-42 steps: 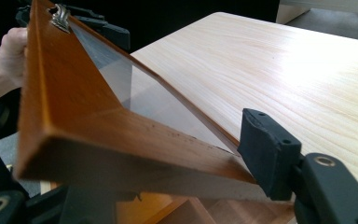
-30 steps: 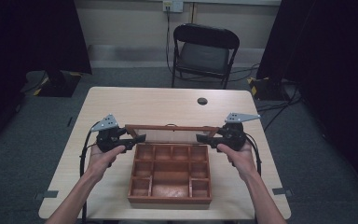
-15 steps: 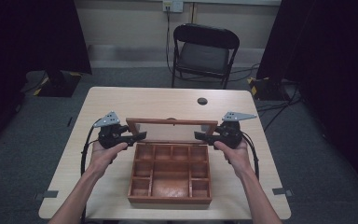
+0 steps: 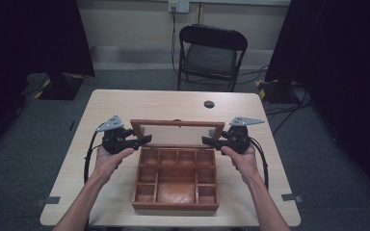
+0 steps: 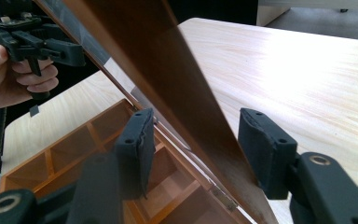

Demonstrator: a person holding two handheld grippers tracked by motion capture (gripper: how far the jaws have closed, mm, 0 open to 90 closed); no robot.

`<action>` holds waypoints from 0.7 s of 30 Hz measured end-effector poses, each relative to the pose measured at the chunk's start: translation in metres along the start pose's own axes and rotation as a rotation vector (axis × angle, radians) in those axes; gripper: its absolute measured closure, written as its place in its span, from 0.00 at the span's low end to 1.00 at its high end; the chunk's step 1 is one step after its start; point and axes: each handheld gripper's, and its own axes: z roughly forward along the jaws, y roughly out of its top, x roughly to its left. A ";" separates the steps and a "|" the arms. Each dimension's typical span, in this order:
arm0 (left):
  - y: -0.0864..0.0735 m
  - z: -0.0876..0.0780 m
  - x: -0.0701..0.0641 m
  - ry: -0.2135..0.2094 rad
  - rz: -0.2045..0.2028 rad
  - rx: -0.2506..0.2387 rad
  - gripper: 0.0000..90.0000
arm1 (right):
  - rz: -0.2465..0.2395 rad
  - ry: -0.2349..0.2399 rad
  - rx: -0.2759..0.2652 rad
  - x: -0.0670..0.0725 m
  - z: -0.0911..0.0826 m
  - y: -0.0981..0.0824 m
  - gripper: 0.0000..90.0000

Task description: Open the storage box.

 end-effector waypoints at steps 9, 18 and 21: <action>-0.008 0.005 0.005 0.014 -0.008 0.033 0.55 | 0.001 -0.013 0.017 -0.003 0.006 -0.005 0.51; -0.012 0.008 0.009 0.026 -0.031 0.001 0.57 | 0.035 -0.032 0.000 -0.014 0.008 -0.015 0.54; -0.012 0.009 0.010 0.029 -0.029 0.002 0.57 | 0.034 -0.033 0.003 -0.014 0.009 -0.015 0.55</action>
